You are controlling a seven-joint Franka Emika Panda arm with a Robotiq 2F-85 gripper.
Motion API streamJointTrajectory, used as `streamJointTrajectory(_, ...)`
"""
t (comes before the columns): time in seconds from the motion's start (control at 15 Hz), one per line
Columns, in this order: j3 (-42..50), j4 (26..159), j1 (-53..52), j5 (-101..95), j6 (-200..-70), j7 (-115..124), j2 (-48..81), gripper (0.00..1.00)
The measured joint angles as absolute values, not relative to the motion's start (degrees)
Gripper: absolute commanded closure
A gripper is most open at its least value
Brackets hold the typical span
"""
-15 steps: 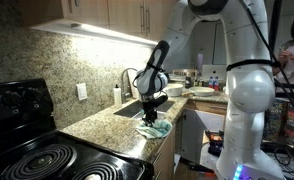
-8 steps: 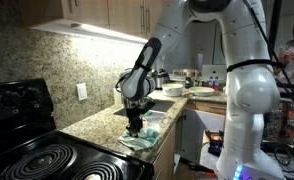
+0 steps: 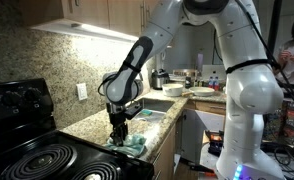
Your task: Wipe the counter with the cloth
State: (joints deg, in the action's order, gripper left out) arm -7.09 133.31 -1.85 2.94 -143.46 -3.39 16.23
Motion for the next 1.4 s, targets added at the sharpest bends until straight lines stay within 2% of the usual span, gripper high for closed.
streamJointTrajectory(0.33,-5.4,132.2,-0.7,2.9,-142.4,-5.9,16.6,0.92)
streamJointTrajectory(0.93,4.2,128.5,6.0,-1.5,-139.9,-11.7,16.9,0.92)
streamJointTrajectory(1.4,3.5,127.7,7.0,-0.8,-139.8,-13.3,17.5,0.92)
